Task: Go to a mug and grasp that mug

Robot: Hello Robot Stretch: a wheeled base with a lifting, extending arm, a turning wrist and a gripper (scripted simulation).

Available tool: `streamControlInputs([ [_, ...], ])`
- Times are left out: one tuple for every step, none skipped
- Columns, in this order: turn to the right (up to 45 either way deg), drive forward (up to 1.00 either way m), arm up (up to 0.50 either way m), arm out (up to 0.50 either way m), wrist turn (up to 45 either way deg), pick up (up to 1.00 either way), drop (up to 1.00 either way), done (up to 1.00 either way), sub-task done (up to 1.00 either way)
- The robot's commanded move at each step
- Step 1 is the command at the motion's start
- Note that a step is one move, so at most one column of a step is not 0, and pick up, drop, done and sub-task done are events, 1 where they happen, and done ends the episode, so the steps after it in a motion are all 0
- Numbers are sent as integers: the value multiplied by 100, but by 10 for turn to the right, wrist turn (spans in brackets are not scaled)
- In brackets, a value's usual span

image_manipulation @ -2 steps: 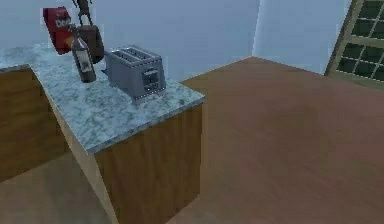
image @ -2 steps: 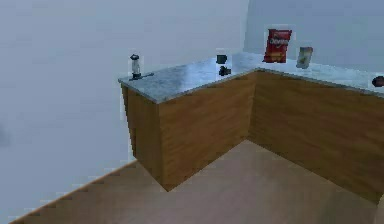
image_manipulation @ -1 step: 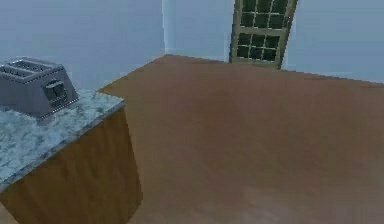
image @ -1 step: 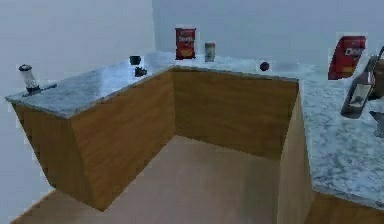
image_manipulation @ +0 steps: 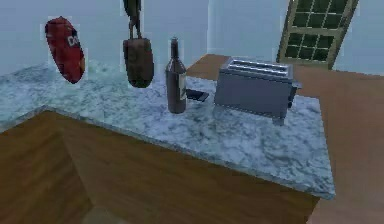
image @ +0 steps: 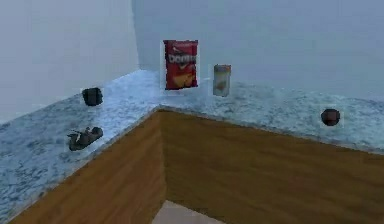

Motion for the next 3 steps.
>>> streamControlInputs([
  [60, 0, 0, 0, 0, 0, 0, 0, 0],
  [0, 45, 0, 0, 0, 0, 0, 0, 0],
  [-450, 0, 0, 0, 0, 0, 0, 0, 0],
])
